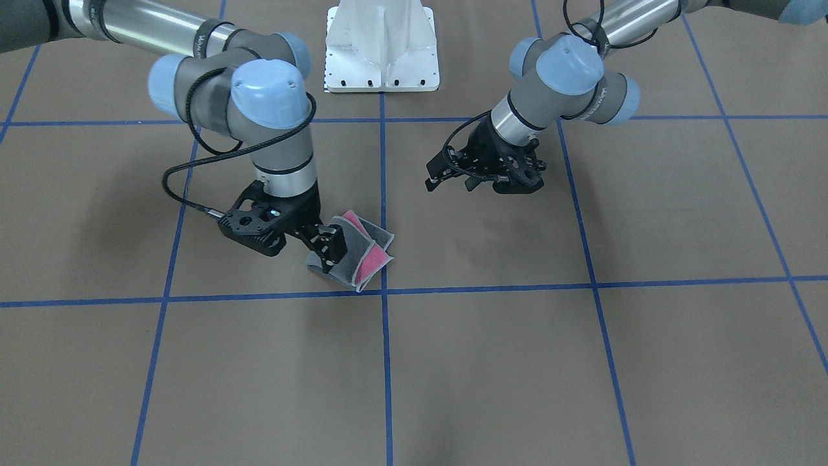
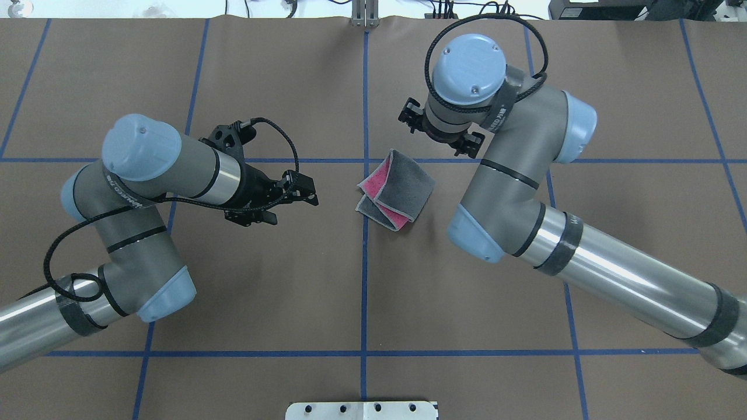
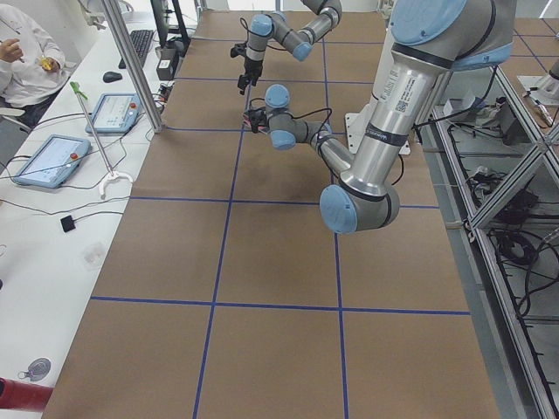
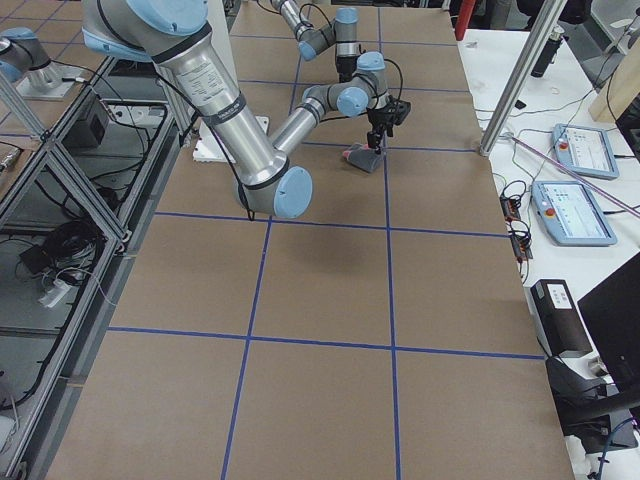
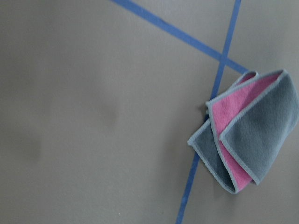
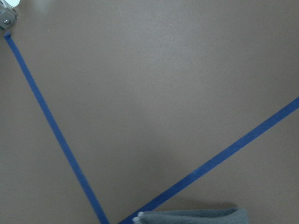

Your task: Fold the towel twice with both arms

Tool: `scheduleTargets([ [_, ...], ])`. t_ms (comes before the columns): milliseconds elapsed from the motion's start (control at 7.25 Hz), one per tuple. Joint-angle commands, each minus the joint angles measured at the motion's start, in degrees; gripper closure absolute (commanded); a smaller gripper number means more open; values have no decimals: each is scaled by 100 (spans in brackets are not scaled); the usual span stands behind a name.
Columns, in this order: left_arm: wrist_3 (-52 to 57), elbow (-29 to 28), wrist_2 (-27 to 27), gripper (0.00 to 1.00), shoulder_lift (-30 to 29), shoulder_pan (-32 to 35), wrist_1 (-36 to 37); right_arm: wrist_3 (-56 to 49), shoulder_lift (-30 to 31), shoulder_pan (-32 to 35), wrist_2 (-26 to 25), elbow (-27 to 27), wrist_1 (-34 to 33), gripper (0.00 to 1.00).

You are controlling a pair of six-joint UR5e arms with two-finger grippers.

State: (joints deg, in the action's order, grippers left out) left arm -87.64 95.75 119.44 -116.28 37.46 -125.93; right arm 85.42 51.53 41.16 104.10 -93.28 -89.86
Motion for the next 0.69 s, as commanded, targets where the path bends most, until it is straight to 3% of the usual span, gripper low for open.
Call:
scheduleTargets([
  [0,1820,590,245,1,262,637,1563,-1819,1039,793,803,-821,-234,1],
  [276,3797,1216,246,1,675,1190,3068,-3304,1638,1216,823,-937,-243,1],
  [551,5757,1332,255,1,1323,1962,3382,-5209,2331,2110,1451,-946,-208,1],
])
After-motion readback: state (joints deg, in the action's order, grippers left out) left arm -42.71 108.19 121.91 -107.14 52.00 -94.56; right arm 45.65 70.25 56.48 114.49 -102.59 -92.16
